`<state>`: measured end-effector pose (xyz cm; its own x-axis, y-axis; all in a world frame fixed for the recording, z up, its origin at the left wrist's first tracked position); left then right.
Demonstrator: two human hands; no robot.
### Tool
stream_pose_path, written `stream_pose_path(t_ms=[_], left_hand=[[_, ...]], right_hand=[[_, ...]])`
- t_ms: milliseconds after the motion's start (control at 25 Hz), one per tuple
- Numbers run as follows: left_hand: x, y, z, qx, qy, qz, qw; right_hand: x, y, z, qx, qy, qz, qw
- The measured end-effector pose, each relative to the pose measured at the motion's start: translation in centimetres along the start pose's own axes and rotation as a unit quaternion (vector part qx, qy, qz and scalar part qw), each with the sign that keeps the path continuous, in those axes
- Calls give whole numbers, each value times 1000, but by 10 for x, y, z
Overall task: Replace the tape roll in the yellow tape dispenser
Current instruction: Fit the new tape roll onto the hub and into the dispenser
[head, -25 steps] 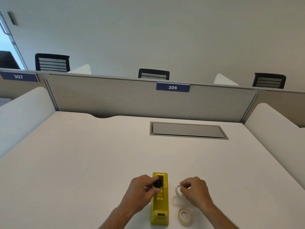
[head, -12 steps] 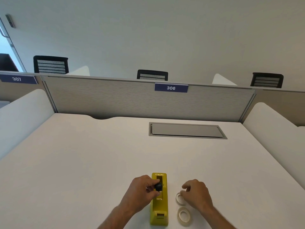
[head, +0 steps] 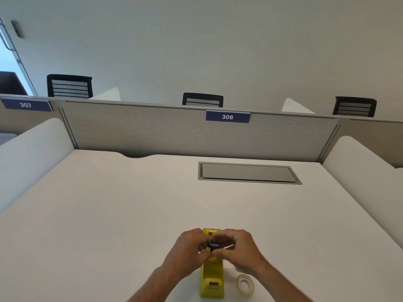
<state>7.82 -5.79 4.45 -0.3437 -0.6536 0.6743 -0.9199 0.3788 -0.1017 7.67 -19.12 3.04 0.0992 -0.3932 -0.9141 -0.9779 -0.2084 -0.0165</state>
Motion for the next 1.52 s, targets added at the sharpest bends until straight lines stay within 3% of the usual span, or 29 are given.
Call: stream_pose_path(t_ms=[160, 360, 600, 720, 840, 960, 1160, 1320, 1520], left_hand=[[-22, 2, 4, 9, -22, -46, 999], [-51, 4, 30, -95, -118, -107, 983], [-60, 7, 36, -103, -145, -110, 978], [-50, 7, 34, -79, -98, -85, 988], [-36, 7, 15, 13, 45, -78, 996], [-25, 7, 14, 7, 195, -81, 977], [-12, 12, 15, 29, 327, -108, 938], [-22, 19, 25, 37, 365, -188, 911], [-28, 23, 28, 46, 383, -225, 895]], right_hand=[[2, -3, -5, 9, 81, -11, 997], [-9, -11, 4, -5, 261, -63, 963], [-10, -15, 10, -5, 305, -72, 950], [-12, -12, 7, 2, 281, -76, 957], [-21, -7, 0, 18, 226, -98, 969], [-30, -1, -12, 46, 156, -122, 979], [-35, 13, -15, 38, 187, -146, 971], [-25, 26, -18, 33, 208, -103, 972], [11, 44, -30, -2, 314, 39, 949]])
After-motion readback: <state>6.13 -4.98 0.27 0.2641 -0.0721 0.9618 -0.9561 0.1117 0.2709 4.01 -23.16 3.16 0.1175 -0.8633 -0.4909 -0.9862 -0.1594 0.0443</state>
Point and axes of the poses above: each hand's wrist, its own y-axis away from the middle knuckle, its own z-axis out of the palm, x = y × z, the point moved 9 cm from there along -y, towards the middle knuckle, and after that the axes turned 4 degrees about -z, right-handed, at the moved point
